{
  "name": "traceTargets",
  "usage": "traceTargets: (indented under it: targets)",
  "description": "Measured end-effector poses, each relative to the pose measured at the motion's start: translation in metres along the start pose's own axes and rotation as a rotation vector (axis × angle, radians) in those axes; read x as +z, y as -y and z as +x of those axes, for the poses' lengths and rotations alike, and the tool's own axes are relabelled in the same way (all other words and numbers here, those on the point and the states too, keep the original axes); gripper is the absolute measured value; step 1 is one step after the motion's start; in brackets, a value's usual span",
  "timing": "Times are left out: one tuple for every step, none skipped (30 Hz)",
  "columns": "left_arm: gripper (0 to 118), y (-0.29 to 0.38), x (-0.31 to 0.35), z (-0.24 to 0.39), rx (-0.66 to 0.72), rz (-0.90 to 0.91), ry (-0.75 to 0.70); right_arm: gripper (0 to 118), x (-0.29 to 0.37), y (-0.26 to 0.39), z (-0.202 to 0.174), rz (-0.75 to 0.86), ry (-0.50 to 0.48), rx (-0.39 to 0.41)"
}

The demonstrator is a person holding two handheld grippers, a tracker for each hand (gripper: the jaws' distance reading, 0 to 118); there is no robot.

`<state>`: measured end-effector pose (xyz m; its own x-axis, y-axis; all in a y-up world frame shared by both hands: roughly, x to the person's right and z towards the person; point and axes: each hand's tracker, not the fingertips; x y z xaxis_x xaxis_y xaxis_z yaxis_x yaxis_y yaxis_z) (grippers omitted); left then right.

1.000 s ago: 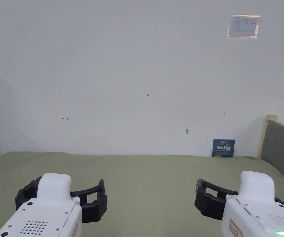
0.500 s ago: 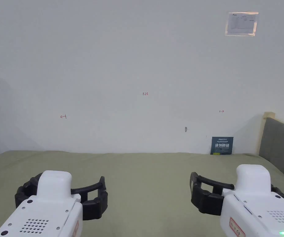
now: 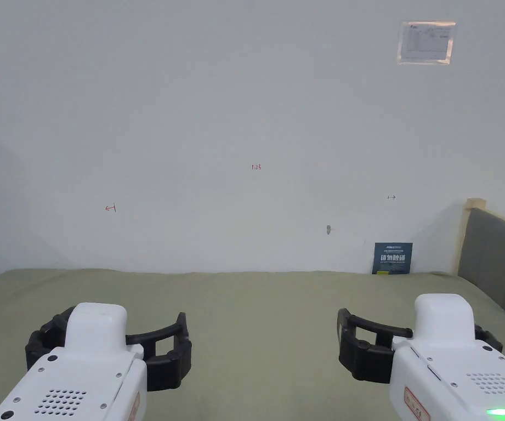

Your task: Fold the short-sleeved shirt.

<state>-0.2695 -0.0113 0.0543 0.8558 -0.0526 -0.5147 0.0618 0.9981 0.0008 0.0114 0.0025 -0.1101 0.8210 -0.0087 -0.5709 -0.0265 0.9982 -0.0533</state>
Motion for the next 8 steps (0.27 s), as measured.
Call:
traceTargets:
  targets:
    - [118, 0.0000, 0.0004, 0.0000, -0.001, 0.000, -0.001, 118, 0.0003, -0.0002, -0.0001, 0.001, 0.001, 0.000]
    - [118, 0.0000, 0.0005, -0.0002, -0.001, -0.001, -0.001, 118, 0.0006, -0.0004, -0.0002, 0.003, 0.001, -0.001]
    - [118, 0.0000, 0.0006, -0.0004, -0.001, -0.002, -0.001, 118, 0.0008, -0.0006, -0.0002, 0.003, 0.000, -0.002]
    - [118, 0.0000, 0.0007, -0.0005, 0.000, -0.002, -0.002, 118, 0.0004, -0.0009, -0.0001, 0.002, -0.001, -0.003]
    - [118, 0.0000, 0.0010, -0.0006, 0.000, -0.001, -0.002, 118, 0.0007, -0.0010, -0.0001, 0.003, -0.001, -0.002]
    - [118, -0.0001, 0.0012, -0.0005, 0.000, -0.001, -0.002, 118, 0.0009, -0.0011, -0.0001, 0.003, -0.001, -0.002]
    - [118, -0.0001, 0.0011, -0.0005, -0.001, -0.001, -0.003, 118, 0.0011, -0.0011, 0.0000, 0.004, 0.001, -0.002]
    - [118, -0.0001, 0.0013, -0.0004, -0.003, 0.000, -0.003, 118, 0.0008, -0.0010, 0.0006, 0.004, 0.003, -0.004]
